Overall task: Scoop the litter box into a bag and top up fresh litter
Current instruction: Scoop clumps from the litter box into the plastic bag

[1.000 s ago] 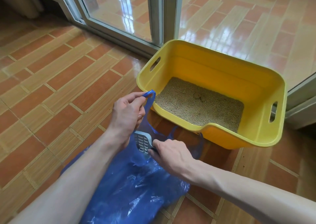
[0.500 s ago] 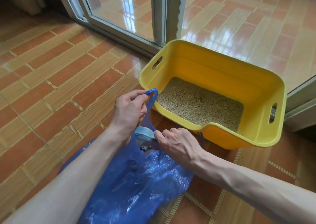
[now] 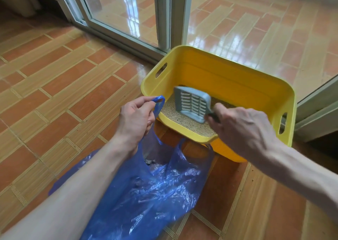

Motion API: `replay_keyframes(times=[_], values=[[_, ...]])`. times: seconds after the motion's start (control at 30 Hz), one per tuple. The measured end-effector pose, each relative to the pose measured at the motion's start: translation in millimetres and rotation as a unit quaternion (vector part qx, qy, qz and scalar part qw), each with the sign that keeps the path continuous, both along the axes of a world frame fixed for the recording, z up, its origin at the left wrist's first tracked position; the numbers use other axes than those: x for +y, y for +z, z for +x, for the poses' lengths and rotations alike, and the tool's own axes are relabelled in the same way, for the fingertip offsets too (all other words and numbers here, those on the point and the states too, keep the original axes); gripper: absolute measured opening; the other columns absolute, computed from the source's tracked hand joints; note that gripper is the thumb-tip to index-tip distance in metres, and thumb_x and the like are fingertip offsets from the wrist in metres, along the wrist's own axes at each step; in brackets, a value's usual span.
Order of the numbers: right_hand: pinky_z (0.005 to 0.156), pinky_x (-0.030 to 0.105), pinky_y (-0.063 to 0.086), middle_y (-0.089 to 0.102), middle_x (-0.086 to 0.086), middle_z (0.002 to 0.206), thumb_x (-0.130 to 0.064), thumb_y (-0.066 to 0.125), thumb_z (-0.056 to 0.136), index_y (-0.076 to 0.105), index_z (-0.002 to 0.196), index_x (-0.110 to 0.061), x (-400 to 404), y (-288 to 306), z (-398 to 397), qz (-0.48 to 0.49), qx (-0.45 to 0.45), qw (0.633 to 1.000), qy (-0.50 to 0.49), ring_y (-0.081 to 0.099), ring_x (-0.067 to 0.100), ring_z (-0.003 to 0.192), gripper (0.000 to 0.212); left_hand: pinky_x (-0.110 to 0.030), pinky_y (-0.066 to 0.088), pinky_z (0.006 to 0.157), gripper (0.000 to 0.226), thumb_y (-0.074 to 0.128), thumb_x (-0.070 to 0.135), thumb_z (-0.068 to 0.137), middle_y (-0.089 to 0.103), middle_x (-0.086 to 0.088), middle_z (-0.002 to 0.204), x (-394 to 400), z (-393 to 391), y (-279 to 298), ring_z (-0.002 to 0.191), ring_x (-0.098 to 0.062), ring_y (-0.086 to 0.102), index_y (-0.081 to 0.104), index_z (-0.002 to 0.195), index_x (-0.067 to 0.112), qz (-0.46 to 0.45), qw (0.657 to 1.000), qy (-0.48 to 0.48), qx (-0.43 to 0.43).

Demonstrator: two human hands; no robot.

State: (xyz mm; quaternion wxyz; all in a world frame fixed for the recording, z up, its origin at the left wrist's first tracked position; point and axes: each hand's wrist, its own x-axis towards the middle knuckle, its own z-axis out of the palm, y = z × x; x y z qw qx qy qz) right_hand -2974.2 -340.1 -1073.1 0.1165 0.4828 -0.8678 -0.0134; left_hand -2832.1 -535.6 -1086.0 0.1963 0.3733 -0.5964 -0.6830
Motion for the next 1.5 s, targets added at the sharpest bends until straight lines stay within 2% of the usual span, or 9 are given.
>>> replay_keyframes(times=[0.07,0.13,0.33,0.53,0.73,0.9,1.17,1.33,1.5], values=[[0.04,0.022,0.022,0.032,-0.008,0.055,-0.045,0.042,0.103,0.047,0.088,-0.018,4,1,-21,-0.003,-0.001,1.0,-0.03,0.036,0.022,0.042,0.031,-0.015,0.019,0.036,0.021,0.05,0.01,0.104,0.033,0.005,0.045,0,1,0,0.036,-0.007,0.021,0.071,0.107,0.013,-0.002,1.0,-0.002,-0.003],[0.043,0.023,0.021,0.029,-0.006,0.053,-0.046,0.046,0.101,0.046,0.085,-0.017,7,-4,-45,-0.006,0.003,0.999,-0.054,0.039,0.024,0.043,0.033,-0.015,0.019,0.036,0.021,0.049,0.01,0.104,0.034,0.006,0.045,0,2,0,0.036,-0.007,0.021,0.07,0.109,0.012,-0.004,1.0,-0.001,-0.006],[0.048,0.03,0.039,0.045,0.001,0.058,-0.046,0.044,0.103,0.05,0.083,-0.014,8,-36,-98,0.021,-0.01,0.994,-0.107,0.051,0.025,0.051,0.038,-0.015,0.019,0.035,0.022,0.049,0.01,0.104,0.034,0.006,0.045,-4,4,-3,0.035,-0.006,0.021,0.069,0.114,0.01,-0.002,1.0,0.004,-0.008],[0.054,0.034,0.045,0.049,0.002,0.065,-0.039,0.042,0.106,0.051,0.087,-0.013,-2,-55,-123,0.104,-0.019,0.985,-0.138,0.055,0.025,0.061,0.033,-0.014,0.017,0.037,0.023,0.049,0.011,0.104,0.031,0.004,0.047,-6,4,-9,0.036,-0.008,0.019,0.071,0.111,0.012,-0.005,1.0,0.003,-0.011],[0.056,0.035,0.049,0.054,0.004,0.07,-0.033,0.042,0.106,0.058,0.096,-0.011,-13,-61,-122,0.122,-0.04,0.984,-0.124,0.059,0.025,0.064,0.03,-0.013,0.018,0.037,0.023,0.05,0.011,0.104,0.032,0.004,0.045,-8,3,-13,0.034,-0.008,0.019,0.072,0.11,0.01,-0.004,1.0,0.006,-0.016],[0.053,0.033,0.047,0.058,0.006,0.072,-0.034,0.043,0.105,0.066,0.095,-0.009,-13,-67,-122,0.131,-0.038,0.983,-0.12,0.059,0.024,0.061,0.035,-0.013,0.017,0.038,0.023,0.05,0.013,0.104,0.032,0.004,0.045,-10,4,-18,0.034,-0.008,0.019,0.073,0.11,0.012,-0.004,1.0,0.008,-0.018],[0.044,0.026,0.032,0.053,0.0,0.064,-0.038,0.045,0.102,0.067,0.092,-0.013,-1,-80,-125,0.124,-0.062,0.982,-0.13,0.055,0.019,0.054,0.035,-0.013,0.017,0.038,0.023,0.051,0.013,0.104,0.032,0.004,0.045,-11,3,-22,0.035,-0.009,0.019,0.074,0.107,0.012,-0.003,1.0,0.003,-0.018],[0.045,0.026,0.04,0.056,0.0,0.064,-0.041,0.045,0.1,0.066,0.086,-0.013,3,-82,-123,0.124,-0.078,0.982,-0.119,0.056,0.019,0.055,0.038,-0.013,0.017,0.038,0.024,0.05,0.013,0.104,0.032,0.004,0.045,-10,4,-21,0.035,-0.009,0.019,0.073,0.106,0.012,-0.005,1.0,0.0,-0.019],[0.045,0.025,0.039,0.064,0.001,0.073,-0.046,0.047,0.099,0.071,0.095,-0.017,4,-84,-122,0.121,-0.088,0.986,-0.078,0.059,0.019,0.059,0.038,-0.013,0.017,0.037,0.024,0.049,0.014,0.105,0.032,0.005,0.045,-11,4,-20,0.034,-0.008,0.019,0.073,0.11,0.011,-0.003,1.0,-0.003,-0.023]])
